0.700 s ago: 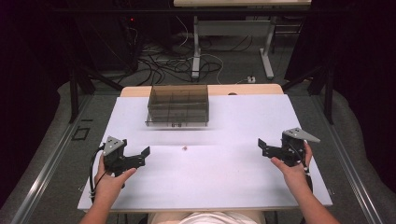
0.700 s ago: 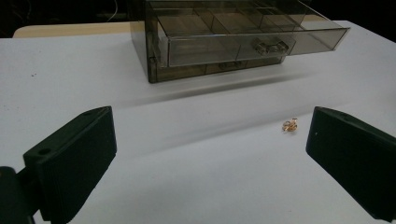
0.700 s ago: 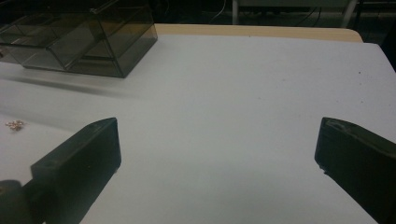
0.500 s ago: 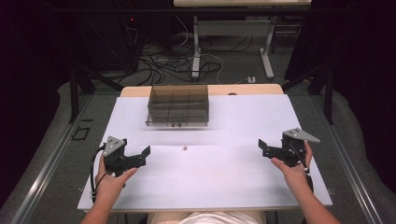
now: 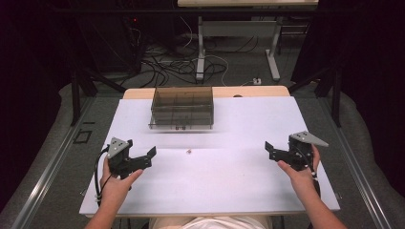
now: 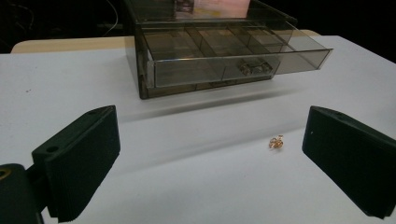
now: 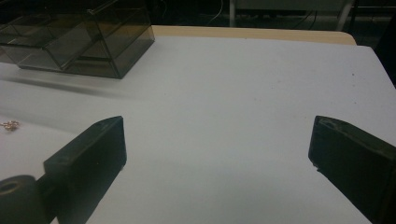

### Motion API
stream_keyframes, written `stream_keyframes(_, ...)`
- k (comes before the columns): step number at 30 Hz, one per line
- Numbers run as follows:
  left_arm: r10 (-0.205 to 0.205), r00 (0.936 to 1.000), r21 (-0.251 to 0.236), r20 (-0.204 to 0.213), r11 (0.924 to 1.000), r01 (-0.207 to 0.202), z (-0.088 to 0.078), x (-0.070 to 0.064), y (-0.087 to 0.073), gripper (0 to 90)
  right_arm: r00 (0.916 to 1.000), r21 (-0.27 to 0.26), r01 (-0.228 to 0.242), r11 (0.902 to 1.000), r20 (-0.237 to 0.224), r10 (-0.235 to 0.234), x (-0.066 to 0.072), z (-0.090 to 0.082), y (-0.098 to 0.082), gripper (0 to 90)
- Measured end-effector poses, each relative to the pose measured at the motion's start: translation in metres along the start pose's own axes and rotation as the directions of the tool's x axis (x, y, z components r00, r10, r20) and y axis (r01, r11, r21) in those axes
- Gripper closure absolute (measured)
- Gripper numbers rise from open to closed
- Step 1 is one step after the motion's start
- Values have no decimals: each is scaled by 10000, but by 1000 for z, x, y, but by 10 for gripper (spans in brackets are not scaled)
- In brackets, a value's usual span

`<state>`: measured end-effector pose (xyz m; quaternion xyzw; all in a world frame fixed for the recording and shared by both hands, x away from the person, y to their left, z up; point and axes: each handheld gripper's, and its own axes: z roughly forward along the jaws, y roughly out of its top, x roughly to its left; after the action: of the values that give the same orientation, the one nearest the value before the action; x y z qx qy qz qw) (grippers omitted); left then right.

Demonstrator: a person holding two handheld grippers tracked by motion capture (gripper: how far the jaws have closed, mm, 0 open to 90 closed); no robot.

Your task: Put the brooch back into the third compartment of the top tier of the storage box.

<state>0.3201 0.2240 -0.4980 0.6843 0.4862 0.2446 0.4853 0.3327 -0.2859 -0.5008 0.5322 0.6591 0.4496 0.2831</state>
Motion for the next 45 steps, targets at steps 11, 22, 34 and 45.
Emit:
stream_keyframes(11, 85, 9996, 347, 276, 9994, -95, 8, -11, 7, 127, 9999, -12, 112, 9999, -68, -112, 2, 2, -1, 78)
stream_keyframes(22, 219, 9985, 670, 495, 9974, -251, 18, -19, 17, 162, 10000, 96, -32, 9999, -74, 33, 1, 1, -1, 85)
stream_keyframes(34, 402, 9971, 847, 641, 9954, -456, 28, -30, 27, 181, 10000, 131, 60, 9999, 4, -60, -2, 1, -2, 109)
stream_keyframes(45, 218, 9967, 971, 787, 9948, -294, 44, -38, 30, 185, 10000, 161, -12, 9999, 25, 12, -4, 2, -2, 130)
